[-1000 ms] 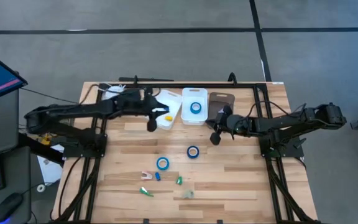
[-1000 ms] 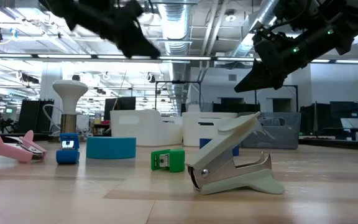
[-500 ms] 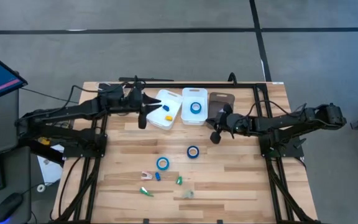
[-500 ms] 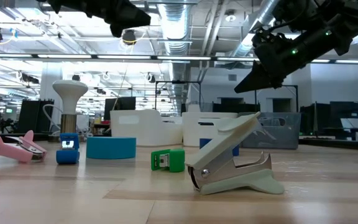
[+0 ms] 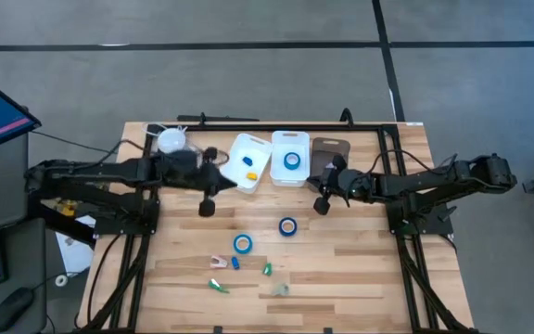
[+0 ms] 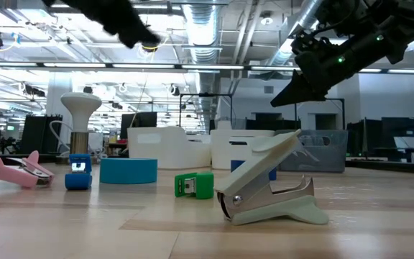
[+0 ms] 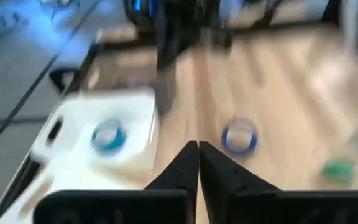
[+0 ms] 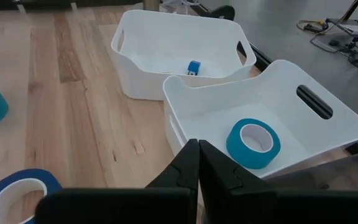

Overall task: Pick and place Stapler, Stapler remover, tape
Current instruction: Put the pink staple remover into the black bin

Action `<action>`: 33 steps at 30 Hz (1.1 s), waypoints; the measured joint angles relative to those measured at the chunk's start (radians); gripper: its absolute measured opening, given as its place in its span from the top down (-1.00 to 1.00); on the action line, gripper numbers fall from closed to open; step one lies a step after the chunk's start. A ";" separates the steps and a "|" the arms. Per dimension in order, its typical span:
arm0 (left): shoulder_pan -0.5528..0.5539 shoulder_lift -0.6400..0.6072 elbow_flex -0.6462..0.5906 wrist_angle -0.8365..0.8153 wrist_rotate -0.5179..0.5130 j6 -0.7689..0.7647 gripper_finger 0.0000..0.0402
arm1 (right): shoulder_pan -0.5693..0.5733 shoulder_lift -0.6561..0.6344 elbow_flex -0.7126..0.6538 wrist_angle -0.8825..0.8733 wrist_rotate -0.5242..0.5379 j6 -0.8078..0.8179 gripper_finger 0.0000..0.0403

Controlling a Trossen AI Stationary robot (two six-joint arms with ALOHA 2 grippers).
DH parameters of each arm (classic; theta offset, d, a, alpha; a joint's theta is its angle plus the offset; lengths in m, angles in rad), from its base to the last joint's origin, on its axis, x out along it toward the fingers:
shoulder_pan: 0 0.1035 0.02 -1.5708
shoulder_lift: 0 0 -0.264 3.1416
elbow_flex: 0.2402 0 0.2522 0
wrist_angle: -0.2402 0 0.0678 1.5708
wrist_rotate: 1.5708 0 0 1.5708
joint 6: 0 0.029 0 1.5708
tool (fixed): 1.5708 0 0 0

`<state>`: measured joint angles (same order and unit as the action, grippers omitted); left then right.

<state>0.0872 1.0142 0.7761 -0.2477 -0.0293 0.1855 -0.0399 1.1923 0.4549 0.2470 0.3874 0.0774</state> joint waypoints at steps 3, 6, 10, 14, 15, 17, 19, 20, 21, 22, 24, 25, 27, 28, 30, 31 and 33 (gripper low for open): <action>-0.094 0.000 0.000 -0.168 -0.177 0.047 0.99 | 0.000 0.000 0.000 0.000 0.000 0.001 1.00; -0.174 0.000 0.000 -0.305 -0.252 0.018 0.99 | -0.001 0.000 0.000 0.000 0.002 0.001 1.00; -0.257 0.000 0.000 -0.317 -0.202 -0.120 0.99 | -0.001 0.000 0.000 0.000 0.002 0.001 1.00; -0.314 0.002 0.001 -0.319 -0.065 -0.327 0.99 | -0.001 0.000 0.000 0.000 0.003 0.001 1.00; -0.327 0.006 0.002 -0.319 -0.037 -0.381 0.99 | -0.001 0.000 0.000 0.000 0.003 0.001 1.00; -0.354 0.011 0.002 -0.323 0.004 -0.469 0.99 | -0.001 0.000 0.000 0.000 0.003 0.001 1.00; -0.380 0.013 -0.005 -0.318 0.019 -0.515 0.99 | -0.001 0.000 0.000 0.000 0.003 0.001 1.00; -0.390 0.021 -0.010 -0.318 0.020 -0.528 0.97 | -0.001 0.000 0.000 -0.001 0.003 0.001 1.00; -0.398 0.029 -0.017 -0.321 0.022 -0.535 0.96 | -0.002 0.000 0.000 -0.002 0.003 0.001 1.00; -0.409 0.036 -0.023 -0.326 0.021 -0.542 0.93 | -0.002 0.000 0.000 -0.003 0.003 0.001 1.00; -0.424 0.063 -0.024 -0.317 0.020 -0.557 0.87 | -0.002 0.000 0.000 -0.005 0.003 0.001 1.00; -0.431 0.081 -0.027 -0.314 0.020 -0.558 0.83 | -0.002 0.000 0.000 -0.005 0.003 0.001 1.00; -0.438 0.119 -0.032 -0.327 0.020 -0.558 0.74 | -0.002 0.000 0.000 -0.005 0.003 0.001 1.00; -0.442 0.142 -0.032 -0.322 0.020 -0.557 0.69 | -0.002 0.000 0.000 -0.006 0.003 0.001 1.00; -0.443 0.181 -0.032 -0.320 0.023 -0.550 0.59 | -0.002 0.000 0.000 -0.006 0.003 0.001 1.00; -0.443 0.203 -0.032 -0.320 0.034 -0.541 0.54 | -0.002 0.000 0.000 -0.007 0.003 0.001 1.00; -0.443 0.249 -0.032 -0.320 0.054 -0.530 0.44 | -0.002 0.000 0.000 -0.006 0.003 0.001 1.00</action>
<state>-0.3553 1.2627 0.7437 -0.5678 0.0242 -0.3447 -0.0414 1.1923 0.4545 0.2405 0.3901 0.0788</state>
